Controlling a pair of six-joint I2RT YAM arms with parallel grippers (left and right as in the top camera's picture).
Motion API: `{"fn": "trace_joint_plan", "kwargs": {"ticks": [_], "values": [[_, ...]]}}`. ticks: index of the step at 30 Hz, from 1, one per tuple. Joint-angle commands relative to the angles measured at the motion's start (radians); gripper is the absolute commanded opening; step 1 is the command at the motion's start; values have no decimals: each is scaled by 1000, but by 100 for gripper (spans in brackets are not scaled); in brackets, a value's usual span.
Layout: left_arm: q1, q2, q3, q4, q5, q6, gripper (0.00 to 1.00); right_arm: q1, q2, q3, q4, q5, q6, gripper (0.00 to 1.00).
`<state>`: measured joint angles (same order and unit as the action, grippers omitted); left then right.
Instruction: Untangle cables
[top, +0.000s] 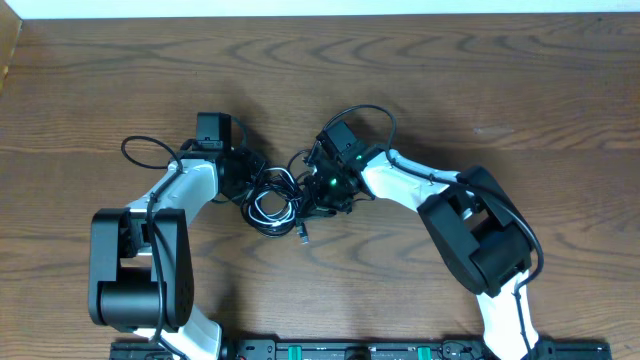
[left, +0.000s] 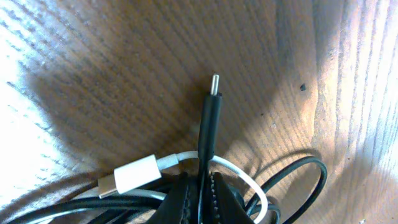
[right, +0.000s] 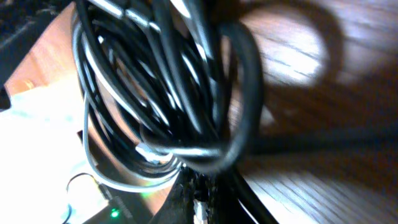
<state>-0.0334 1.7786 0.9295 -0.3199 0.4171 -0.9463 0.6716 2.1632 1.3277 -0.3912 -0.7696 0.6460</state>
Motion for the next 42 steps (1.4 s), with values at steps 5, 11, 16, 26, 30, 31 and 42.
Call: {"fn": "trace_joint_plan", "kwargs": {"ticks": [5,11,16,26,30,31,42], "values": [[-46,15,-11,-45,48,-5,7,2,76,-2,143,0,31,1],[-107,15,-11,-37,34,-5,8,-8,76,-2,202,0,42,1],[-137,15,-11,-45,-64,-6,7,-11,76,-2,222,0,40,1],[-158,-11,-11,-143,45,64,7,-46,75,-2,251,-39,58,1],[-158,-101,-11,-151,4,80,7,-58,76,-2,251,-38,126,1],[-158,-131,-11,-151,-26,79,7,-61,76,-2,249,-37,137,1],[-167,-206,-64,-224,-172,-17,7,-62,76,-2,295,-84,238,1]]}}
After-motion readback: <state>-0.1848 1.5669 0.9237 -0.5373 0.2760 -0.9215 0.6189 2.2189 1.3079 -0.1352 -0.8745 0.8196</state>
